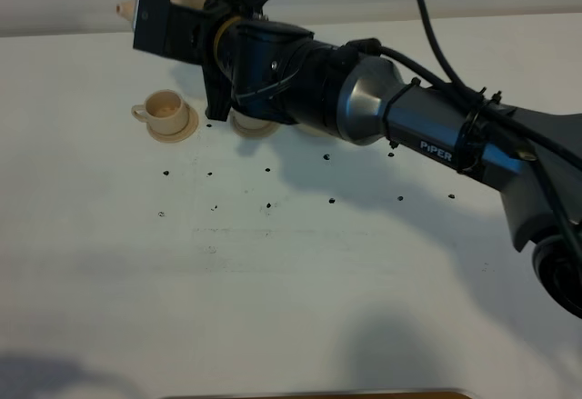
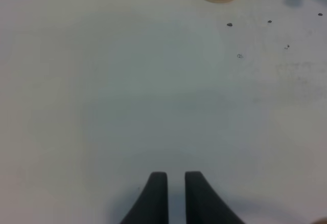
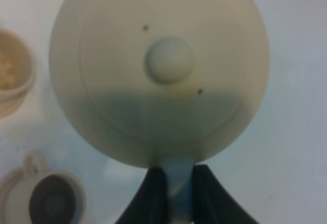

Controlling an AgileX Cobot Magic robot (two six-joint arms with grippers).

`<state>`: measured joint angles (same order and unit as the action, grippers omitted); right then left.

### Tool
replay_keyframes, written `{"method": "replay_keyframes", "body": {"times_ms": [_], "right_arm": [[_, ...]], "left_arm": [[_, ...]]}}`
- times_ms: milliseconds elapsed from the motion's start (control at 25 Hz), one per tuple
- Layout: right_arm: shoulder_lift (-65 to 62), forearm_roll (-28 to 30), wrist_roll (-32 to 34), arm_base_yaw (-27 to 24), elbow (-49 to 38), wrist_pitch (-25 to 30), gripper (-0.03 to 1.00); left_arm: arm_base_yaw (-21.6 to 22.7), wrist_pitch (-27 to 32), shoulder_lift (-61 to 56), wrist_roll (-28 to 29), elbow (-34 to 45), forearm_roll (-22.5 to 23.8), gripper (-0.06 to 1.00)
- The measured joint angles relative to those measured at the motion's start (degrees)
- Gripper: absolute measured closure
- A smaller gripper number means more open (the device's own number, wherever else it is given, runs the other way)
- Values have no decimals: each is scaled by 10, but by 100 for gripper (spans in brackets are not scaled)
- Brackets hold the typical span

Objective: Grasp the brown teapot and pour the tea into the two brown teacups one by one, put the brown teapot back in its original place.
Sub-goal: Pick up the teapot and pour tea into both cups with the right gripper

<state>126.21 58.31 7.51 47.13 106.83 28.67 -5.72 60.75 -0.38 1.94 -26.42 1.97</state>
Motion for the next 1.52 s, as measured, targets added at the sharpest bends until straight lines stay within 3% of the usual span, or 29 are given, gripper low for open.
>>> {"method": "replay_keyframes", "body": {"times_ms": [480, 1520], "right_arm": [[36, 91, 6, 0, -3, -41, 85], [89, 247, 7, -32, -3, -55, 85]], "left_arm": [[0, 0, 0, 0, 0, 0, 88], [0, 0, 0, 0, 0, 0, 88]]}}
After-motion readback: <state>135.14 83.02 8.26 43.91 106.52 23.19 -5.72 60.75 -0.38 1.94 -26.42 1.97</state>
